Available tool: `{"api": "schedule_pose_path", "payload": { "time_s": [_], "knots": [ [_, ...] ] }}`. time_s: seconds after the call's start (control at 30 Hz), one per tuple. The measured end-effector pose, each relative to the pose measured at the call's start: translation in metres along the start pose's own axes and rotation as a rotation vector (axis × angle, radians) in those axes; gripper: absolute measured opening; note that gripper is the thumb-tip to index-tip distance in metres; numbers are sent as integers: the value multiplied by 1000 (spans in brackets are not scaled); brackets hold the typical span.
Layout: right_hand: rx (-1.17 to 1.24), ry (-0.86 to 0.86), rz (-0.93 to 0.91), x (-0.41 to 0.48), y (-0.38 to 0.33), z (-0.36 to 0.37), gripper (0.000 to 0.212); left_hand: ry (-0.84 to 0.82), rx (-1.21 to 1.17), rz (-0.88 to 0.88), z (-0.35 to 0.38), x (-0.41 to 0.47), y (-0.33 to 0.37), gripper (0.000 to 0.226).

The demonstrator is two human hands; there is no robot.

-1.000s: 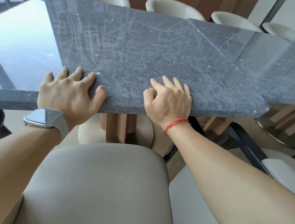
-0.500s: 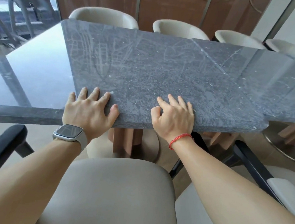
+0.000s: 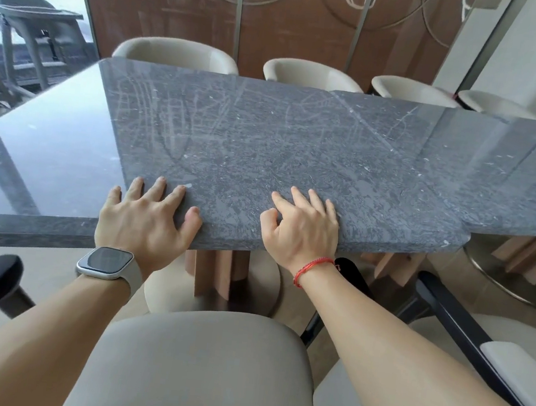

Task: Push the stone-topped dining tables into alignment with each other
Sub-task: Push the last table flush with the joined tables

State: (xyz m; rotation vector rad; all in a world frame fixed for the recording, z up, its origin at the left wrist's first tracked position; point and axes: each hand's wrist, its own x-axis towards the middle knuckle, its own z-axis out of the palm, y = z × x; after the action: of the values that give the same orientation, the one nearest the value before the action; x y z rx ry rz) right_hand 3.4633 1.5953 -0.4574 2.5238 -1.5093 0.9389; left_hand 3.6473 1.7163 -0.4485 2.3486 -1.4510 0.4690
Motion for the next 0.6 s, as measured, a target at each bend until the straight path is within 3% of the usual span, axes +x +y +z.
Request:
{"api": "schedule_pose_path", "payload": {
  "time_s": [0.33,0.6],
  "knots": [
    [4,-16,5,12,-3,5,57,50,-2,13,7,12,-2,64],
    [18,12,-5,16,-1,8,40,89,-39,5,10,16,-2,64]
  ]
}}
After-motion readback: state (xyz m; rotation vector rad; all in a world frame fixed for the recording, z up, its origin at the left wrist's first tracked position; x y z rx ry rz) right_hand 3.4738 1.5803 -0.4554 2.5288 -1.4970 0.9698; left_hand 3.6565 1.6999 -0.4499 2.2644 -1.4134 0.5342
